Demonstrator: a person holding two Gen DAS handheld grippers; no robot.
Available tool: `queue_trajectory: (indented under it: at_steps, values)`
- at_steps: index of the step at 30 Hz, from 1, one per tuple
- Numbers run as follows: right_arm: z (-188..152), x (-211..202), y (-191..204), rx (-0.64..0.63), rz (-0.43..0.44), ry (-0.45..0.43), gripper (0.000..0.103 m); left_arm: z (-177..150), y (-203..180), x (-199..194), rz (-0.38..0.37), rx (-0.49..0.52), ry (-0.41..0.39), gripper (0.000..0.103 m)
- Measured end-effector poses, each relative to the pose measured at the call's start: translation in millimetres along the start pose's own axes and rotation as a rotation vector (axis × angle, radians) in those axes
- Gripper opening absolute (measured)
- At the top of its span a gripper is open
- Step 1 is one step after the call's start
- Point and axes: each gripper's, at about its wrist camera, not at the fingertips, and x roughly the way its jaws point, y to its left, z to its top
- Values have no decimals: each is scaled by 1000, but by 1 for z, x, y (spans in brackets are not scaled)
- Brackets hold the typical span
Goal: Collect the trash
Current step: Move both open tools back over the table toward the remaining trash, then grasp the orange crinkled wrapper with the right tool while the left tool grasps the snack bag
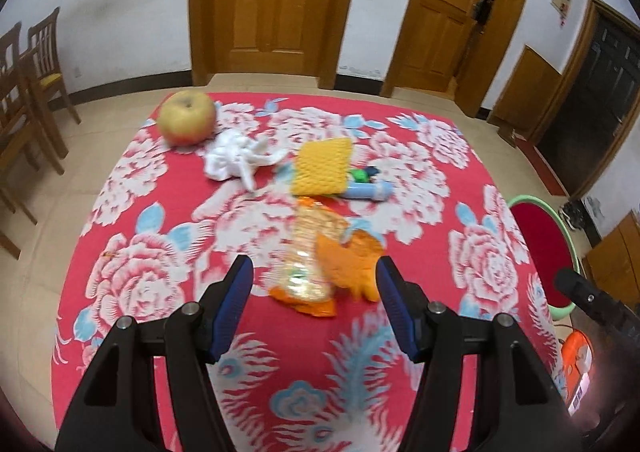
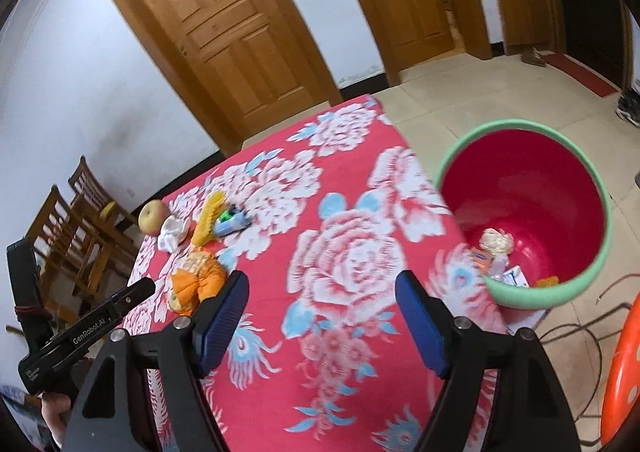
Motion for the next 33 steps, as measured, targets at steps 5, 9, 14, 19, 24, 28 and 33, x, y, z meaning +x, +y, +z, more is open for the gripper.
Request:
queue_trajectory:
  at_steps: [5,9,14,19,24,28,33]
  values:
    - [2,24,22,-38,12,41,78,0,23,6,25,-43,9,63]
    - [2,42,38,-58,32,71,78,0,37,10,40,-69,11,63]
    - [-2,65,66,-111,53,115,78,-2,57,13,81,-95,11,63]
    - [-8,89,93,-174,60,151,78,-4,75,17,116,-120,21,63]
    - [-15,111,110,-219,57,189,68,-6,88,21,124,-142,32,63]
    - [-20,125,118,-237,56,216,61,-6,94,24,118,-155,34,63]
    - [-25,131,123,-260,44,198,49,-8,94,26,106,-154,39,63]
